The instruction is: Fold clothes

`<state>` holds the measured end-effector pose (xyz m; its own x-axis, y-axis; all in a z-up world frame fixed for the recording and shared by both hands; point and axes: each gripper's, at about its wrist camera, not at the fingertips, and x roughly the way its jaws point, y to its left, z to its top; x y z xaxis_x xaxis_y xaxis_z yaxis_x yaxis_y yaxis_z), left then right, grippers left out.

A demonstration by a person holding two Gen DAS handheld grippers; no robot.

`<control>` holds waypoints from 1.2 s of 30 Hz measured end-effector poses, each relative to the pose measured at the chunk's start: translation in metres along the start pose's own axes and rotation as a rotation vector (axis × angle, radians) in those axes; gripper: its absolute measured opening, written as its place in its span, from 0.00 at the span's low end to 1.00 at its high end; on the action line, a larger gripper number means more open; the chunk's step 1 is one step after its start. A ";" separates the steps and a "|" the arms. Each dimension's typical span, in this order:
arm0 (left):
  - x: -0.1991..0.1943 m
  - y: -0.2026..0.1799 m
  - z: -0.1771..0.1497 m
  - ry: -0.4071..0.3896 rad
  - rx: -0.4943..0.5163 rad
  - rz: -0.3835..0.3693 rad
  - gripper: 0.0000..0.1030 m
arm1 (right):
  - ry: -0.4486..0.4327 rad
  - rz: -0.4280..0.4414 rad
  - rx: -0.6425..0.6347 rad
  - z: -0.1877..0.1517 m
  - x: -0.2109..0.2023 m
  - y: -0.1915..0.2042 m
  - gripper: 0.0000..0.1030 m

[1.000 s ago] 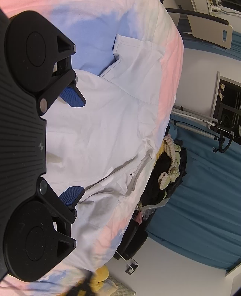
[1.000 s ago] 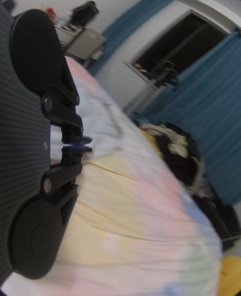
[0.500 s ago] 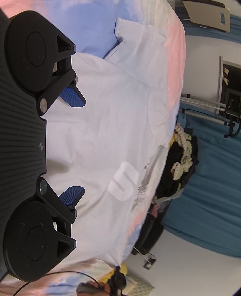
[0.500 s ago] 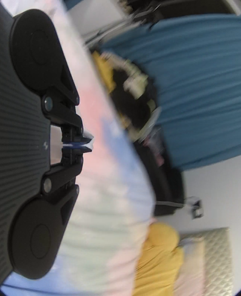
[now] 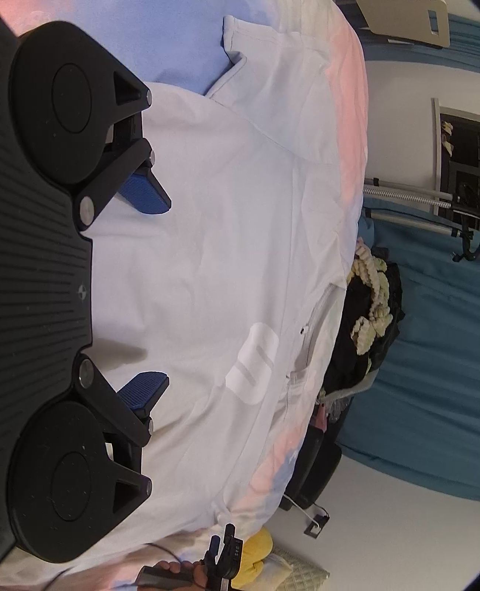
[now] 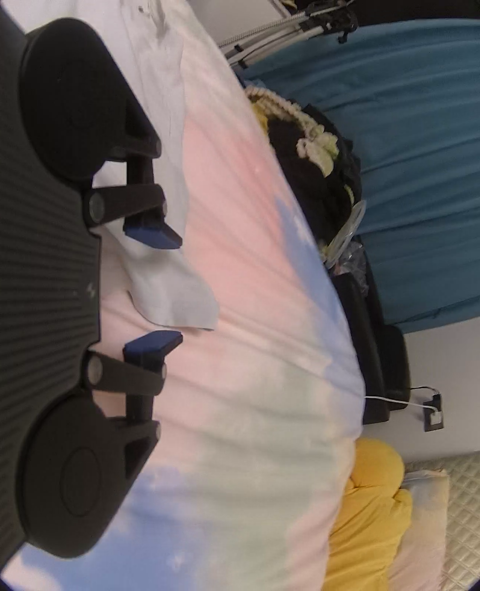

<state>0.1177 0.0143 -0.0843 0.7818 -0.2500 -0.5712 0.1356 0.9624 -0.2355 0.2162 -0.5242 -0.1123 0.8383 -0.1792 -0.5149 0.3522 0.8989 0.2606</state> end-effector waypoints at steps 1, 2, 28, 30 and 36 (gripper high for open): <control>-0.004 -0.002 0.000 -0.010 0.007 -0.013 0.91 | -0.005 0.012 0.004 0.000 -0.019 0.005 0.49; -0.009 -0.005 -0.001 -0.019 0.018 -0.028 0.91 | -0.005 0.033 0.009 -0.002 -0.037 0.007 0.49; -0.123 0.048 -0.018 0.340 -0.028 0.003 0.91 | 0.875 0.390 -0.655 -0.137 -0.232 0.083 0.50; -0.116 0.049 -0.023 0.435 -0.056 -0.009 0.91 | 0.882 0.378 -0.688 -0.143 -0.229 0.091 0.47; -0.109 0.036 -0.053 0.650 -0.155 -0.083 0.91 | 0.834 0.365 -0.796 -0.139 -0.250 0.111 0.05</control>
